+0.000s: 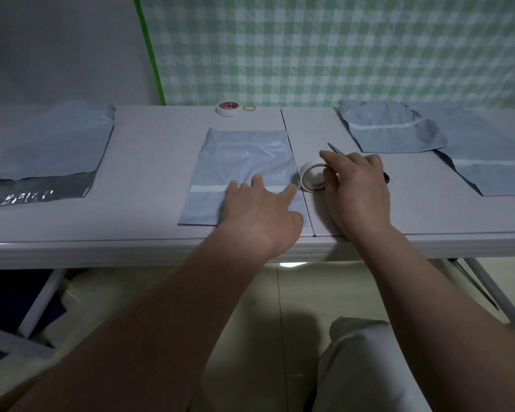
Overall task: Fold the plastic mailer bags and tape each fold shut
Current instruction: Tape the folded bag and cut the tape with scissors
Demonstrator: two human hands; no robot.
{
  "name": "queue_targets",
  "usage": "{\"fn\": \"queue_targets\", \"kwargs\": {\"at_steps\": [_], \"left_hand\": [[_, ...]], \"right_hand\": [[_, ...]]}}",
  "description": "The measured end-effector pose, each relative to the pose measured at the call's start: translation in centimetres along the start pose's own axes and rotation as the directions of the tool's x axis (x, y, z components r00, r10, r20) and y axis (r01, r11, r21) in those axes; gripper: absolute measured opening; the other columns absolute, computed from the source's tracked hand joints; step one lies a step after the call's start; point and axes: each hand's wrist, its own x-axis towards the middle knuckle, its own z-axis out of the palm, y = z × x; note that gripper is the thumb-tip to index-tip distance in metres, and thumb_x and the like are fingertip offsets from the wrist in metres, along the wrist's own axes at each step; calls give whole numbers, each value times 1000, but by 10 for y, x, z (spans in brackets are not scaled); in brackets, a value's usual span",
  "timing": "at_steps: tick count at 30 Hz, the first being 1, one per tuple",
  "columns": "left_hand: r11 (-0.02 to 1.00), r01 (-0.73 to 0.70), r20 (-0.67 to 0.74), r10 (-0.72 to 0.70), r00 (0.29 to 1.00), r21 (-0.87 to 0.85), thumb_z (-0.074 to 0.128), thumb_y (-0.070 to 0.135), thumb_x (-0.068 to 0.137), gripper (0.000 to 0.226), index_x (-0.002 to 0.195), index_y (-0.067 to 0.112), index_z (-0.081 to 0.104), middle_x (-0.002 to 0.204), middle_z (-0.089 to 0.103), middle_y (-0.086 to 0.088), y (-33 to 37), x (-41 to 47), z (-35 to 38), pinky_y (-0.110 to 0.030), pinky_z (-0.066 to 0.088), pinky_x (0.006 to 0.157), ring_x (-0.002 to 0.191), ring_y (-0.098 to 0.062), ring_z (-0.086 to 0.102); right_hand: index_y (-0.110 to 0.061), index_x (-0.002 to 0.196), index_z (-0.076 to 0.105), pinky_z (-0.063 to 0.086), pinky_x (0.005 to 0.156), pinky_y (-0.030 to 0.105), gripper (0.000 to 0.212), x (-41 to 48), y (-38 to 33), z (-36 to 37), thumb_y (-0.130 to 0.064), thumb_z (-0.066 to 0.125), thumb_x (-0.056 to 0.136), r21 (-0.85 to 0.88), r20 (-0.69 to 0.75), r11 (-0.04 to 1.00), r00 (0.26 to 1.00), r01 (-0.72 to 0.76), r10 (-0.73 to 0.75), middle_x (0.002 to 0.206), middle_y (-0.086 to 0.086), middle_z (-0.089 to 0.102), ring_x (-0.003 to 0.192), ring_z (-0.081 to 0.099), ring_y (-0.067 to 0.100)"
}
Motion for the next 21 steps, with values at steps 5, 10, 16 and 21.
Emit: {"fn": "queue_targets", "kwargs": {"at_steps": [5, 10, 16, 21], "left_hand": [[1000, 8, 37, -8, 999, 8, 16, 41, 94, 55, 149, 42, 6, 151, 19, -24, 3, 3, -3, -51, 14, 114, 132, -38, 32], [1000, 3, 49, -3, 999, 15, 17, 41, 94, 55, 148, 43, 7, 147, 26, -24, 4, 3, -5, -49, 19, 111, 126, -36, 38], [1000, 11, 17, -11, 1000, 2, 17, 40, 94, 56, 149, 41, 6, 147, 25, -24, 7, 0, -3, -47, 22, 108, 128, -37, 34], [990, -2, -157, -20, 987, -140, 30, 38, 94, 47, 138, 25, 41, 125, 48, -9, 10, -7, -2, -36, 33, 79, 112, -29, 48]], "right_hand": [[-23, 125, 60, 30, 68, 30, 33, 0, 0, 0, -16, 49, 94, -2, 3, 1000, 1000, 2, -2, 109, 8, 63, 110, 42, 32], [-22, 125, 61, 30, 69, 30, 33, 1, 1, 2, -17, 50, 94, 14, 2, 1000, 1000, -14, 14, 108, 8, 64, 109, 44, 33], [-20, 122, 63, 31, 68, 31, 30, 1, 2, 1, -21, 52, 94, 57, -4, 998, 999, -37, 37, 107, 7, 67, 104, 48, 33], [-20, 114, 67, 32, 66, 29, 27, 5, 7, 1, -24, 51, 93, 112, -68, 992, 995, -66, 73, 99, 5, 69, 96, 54, 32]]}}
